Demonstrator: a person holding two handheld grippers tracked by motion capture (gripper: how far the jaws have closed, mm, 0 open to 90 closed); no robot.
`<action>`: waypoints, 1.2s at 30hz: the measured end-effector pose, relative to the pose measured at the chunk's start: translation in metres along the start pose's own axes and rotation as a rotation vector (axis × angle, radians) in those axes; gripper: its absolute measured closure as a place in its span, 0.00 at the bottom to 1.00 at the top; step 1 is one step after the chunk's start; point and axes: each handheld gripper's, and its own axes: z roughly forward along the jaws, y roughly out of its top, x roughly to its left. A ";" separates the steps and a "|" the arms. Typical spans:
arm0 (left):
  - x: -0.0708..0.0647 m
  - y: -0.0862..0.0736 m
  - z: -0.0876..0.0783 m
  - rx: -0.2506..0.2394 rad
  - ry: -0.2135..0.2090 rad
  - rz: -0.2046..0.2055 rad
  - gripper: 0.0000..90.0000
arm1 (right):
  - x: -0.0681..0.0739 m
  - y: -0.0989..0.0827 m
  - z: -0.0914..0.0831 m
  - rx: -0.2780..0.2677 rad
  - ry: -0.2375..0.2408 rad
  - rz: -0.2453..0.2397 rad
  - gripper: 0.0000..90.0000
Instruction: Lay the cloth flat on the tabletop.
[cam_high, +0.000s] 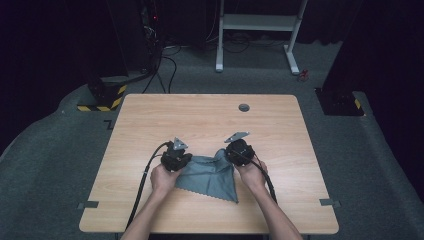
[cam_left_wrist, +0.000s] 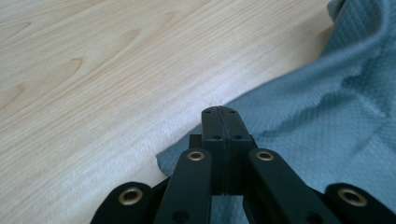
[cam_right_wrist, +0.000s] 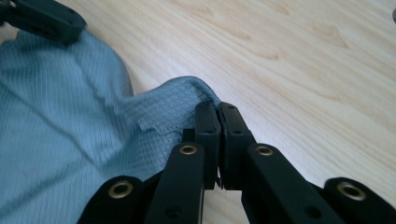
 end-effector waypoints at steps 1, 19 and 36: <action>0.002 0.001 0.001 -0.012 0.012 0.002 1.00 | 0.001 0.002 0.002 -0.005 0.001 -0.002 0.97; 0.017 -0.007 -0.004 0.000 -0.035 0.003 0.55 | -0.011 -0.008 0.009 -0.006 0.002 0.054 0.96; 0.032 0.013 -0.013 -0.104 0.026 -0.125 0.99 | -0.013 0.002 -0.004 0.027 -0.004 0.043 0.98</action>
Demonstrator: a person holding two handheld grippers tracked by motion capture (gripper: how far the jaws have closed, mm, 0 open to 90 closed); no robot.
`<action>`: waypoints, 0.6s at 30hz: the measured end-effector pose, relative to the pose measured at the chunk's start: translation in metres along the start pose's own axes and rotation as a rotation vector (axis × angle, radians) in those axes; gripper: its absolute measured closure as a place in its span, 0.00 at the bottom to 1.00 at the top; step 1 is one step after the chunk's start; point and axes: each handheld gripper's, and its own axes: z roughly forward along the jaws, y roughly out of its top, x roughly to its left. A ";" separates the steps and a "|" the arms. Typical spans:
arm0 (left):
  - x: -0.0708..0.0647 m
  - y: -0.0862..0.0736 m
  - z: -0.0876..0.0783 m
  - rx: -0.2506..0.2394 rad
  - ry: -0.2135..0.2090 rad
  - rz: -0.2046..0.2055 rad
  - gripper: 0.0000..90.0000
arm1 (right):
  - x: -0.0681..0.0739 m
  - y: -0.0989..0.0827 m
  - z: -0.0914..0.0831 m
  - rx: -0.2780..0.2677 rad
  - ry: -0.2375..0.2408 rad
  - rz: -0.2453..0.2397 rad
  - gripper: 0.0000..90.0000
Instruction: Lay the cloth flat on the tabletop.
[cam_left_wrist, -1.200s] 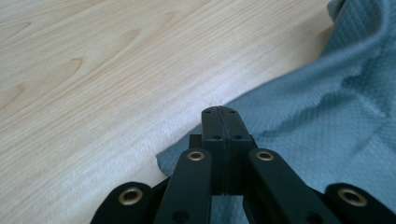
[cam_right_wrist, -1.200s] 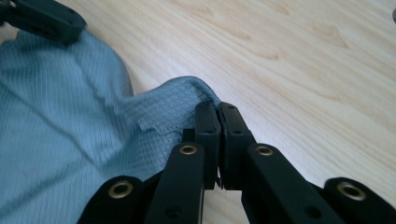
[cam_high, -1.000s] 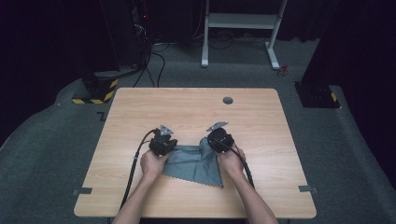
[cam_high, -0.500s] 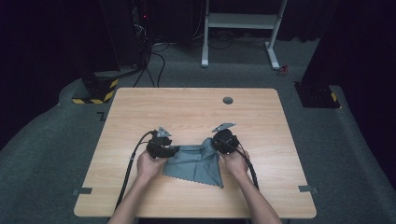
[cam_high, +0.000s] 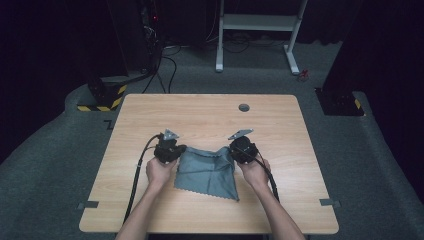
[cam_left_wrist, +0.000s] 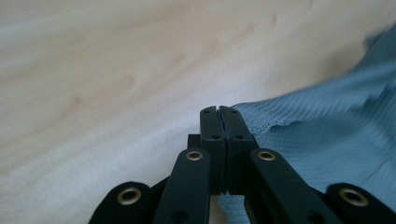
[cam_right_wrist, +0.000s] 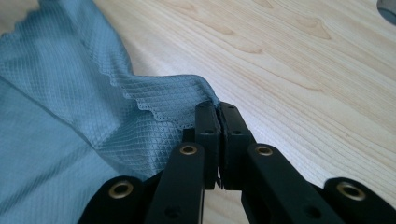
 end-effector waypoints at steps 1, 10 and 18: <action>0.001 0.004 0.002 -0.008 0.033 -0.002 0.99 | 0.000 0.002 0.003 0.007 0.002 0.017 0.98; -0.005 -0.006 0.009 0.020 0.113 0.021 0.65 | 0.008 0.001 0.031 0.012 0.025 0.007 0.84; -0.036 -0.036 -0.010 0.074 -0.073 0.123 0.57 | -0.007 -0.019 0.011 -0.032 0.093 0.077 0.76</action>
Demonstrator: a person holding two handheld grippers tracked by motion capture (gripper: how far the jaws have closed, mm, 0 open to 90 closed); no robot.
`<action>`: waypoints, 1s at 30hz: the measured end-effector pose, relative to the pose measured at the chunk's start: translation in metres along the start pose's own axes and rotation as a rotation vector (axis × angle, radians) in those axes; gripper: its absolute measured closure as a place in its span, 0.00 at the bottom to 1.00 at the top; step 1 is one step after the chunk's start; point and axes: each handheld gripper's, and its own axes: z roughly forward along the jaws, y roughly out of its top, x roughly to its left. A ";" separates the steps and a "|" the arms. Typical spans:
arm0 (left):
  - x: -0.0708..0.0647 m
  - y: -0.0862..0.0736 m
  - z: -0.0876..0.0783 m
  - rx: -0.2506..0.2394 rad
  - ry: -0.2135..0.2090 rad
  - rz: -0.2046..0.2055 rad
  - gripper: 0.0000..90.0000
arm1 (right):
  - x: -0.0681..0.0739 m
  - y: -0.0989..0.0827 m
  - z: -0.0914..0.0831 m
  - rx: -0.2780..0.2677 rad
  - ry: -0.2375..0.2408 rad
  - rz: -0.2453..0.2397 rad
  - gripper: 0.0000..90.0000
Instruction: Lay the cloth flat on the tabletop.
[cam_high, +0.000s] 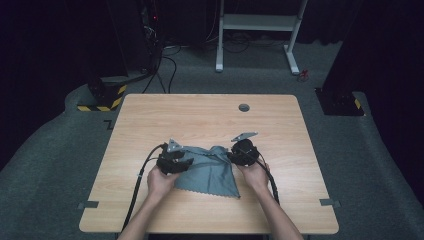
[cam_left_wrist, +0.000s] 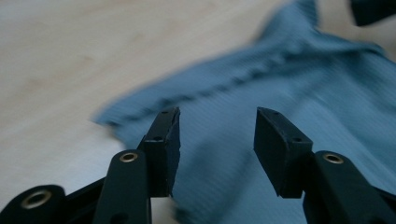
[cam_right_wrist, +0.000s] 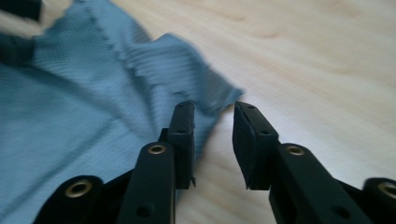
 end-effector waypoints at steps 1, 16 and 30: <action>-0.001 -0.002 0.001 0.007 0.009 0.016 0.57 | 0.000 -0.001 0.004 0.014 0.029 0.011 0.75; 0.001 -0.032 -0.002 -0.060 0.084 -0.001 0.57 | 0.049 0.013 0.024 0.038 0.023 -0.159 0.96; 0.000 -0.033 -0.002 -0.061 0.097 -0.013 0.55 | 0.027 0.007 0.011 -0.037 0.079 -0.045 0.83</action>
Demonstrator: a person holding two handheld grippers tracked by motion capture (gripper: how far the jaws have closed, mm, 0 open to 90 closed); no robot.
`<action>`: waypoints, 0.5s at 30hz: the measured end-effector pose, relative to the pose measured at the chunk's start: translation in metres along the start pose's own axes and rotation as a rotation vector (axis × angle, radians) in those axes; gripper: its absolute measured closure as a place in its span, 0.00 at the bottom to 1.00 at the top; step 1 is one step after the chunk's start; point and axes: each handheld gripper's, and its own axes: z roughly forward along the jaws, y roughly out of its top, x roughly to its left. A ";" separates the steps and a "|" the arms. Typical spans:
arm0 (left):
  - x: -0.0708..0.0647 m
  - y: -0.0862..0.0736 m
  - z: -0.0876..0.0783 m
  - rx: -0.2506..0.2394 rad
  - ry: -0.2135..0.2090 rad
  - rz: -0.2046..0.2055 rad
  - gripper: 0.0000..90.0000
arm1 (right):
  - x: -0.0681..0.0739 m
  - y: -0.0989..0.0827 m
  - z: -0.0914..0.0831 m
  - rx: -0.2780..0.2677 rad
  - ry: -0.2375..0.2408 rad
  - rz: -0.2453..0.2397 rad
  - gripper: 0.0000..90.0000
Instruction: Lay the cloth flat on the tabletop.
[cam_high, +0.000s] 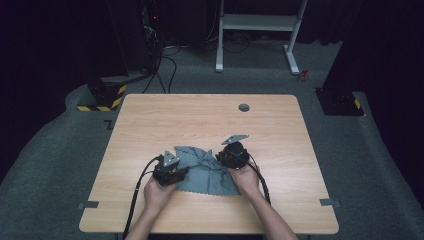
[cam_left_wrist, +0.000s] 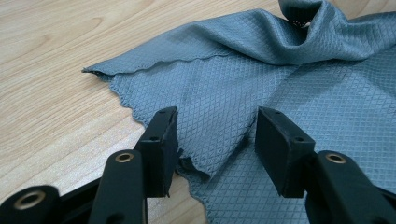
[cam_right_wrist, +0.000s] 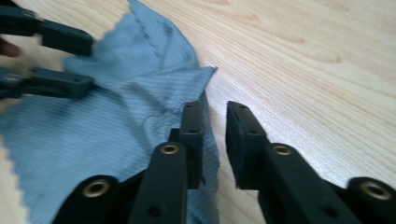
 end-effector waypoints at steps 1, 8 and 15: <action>0.000 0.000 0.000 -0.002 0.000 -0.001 0.55 | 0.000 0.000 0.000 0.000 0.000 0.000 0.83; 0.000 0.000 0.000 -0.002 -0.002 -0.001 0.55 | 0.014 0.004 0.029 0.025 0.028 -0.005 0.75; 0.000 0.000 0.000 -0.001 -0.001 -0.001 0.55 | 0.037 0.000 0.027 0.033 0.092 -0.185 0.81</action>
